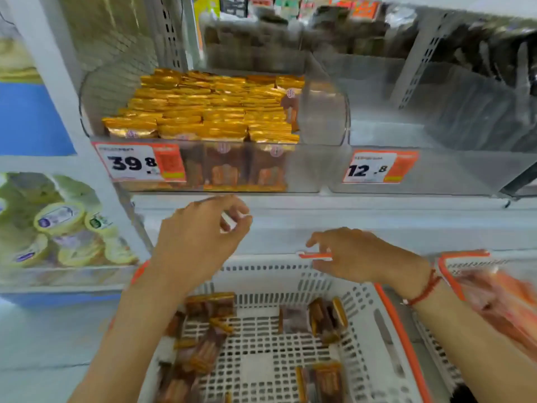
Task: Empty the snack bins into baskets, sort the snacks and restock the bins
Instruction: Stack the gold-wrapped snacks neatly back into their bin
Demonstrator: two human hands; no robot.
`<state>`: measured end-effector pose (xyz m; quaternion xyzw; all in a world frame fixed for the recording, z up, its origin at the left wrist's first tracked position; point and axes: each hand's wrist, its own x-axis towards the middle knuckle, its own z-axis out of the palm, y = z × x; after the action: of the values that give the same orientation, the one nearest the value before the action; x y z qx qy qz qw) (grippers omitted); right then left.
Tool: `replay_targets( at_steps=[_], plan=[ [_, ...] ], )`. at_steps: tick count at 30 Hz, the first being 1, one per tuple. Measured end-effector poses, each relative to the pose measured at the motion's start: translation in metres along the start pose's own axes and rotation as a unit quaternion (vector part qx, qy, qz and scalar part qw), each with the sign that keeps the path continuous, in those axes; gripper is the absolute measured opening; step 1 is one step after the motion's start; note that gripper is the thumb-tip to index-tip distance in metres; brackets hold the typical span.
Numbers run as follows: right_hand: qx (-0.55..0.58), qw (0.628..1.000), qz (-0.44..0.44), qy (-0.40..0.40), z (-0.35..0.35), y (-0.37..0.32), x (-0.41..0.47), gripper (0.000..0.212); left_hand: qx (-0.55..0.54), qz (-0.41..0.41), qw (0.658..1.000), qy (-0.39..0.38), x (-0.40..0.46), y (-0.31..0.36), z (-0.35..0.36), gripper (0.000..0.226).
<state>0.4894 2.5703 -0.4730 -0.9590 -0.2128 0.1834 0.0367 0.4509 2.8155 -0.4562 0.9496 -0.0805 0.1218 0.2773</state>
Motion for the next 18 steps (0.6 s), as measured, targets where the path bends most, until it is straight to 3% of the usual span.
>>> replay_targets(
  at_steps=[1, 3, 5, 7, 9, 11, 13, 15, 18],
  plan=[
    [0.02, 0.999, 0.011, -0.029, 0.022, 0.001, 0.006, 0.037, -0.01, -0.041, 0.998, -0.048, -0.013, -0.018, 0.021, 0.006],
    [0.075, 0.997, 0.009, 0.001, 0.075, 0.007, 0.016, 0.027, -0.049, -0.13, 0.984, -0.108, -0.04, -0.057, 0.07, 0.005],
    [0.078, 0.997, 0.006, 0.01, 0.135, 0.013, 0.023, 0.023, -0.081, -0.199, 0.97, -0.115, -0.071, -0.091, 0.12, 0.01],
    [0.089, 0.995, -0.001, -0.042, 0.186, 0.013, 0.025, 0.028, -0.073, -0.255, 0.958, -0.106, -0.102, -0.114, 0.157, 0.015],
    [0.089, 0.989, 0.01, -0.114, 0.231, 0.013, 0.027, 0.044, -0.058, -0.272, 0.953, -0.122, -0.129, -0.133, 0.187, 0.023],
    [0.02, 0.985, 0.038, -0.166, 0.268, 0.015, 0.025, 0.057, -0.02, -0.262, 0.953, -0.152, -0.149, -0.15, 0.21, 0.02],
    [-0.038, 0.974, 0.068, -0.211, 0.295, 0.018, 0.014, 0.067, 0.046, -0.259, 0.945, -0.194, -0.159, -0.168, 0.231, 0.041],
    [-0.056, 0.974, 0.073, -0.208, 0.313, 0.023, -0.002, 0.072, 0.087, -0.279, 0.931, -0.22, -0.159, -0.177, 0.24, 0.053],
    [-0.032, 0.982, 0.066, -0.173, 0.324, 0.034, -0.011, 0.069, 0.13, -0.305, 0.91, -0.25, -0.148, -0.177, 0.244, 0.053]
  ],
)
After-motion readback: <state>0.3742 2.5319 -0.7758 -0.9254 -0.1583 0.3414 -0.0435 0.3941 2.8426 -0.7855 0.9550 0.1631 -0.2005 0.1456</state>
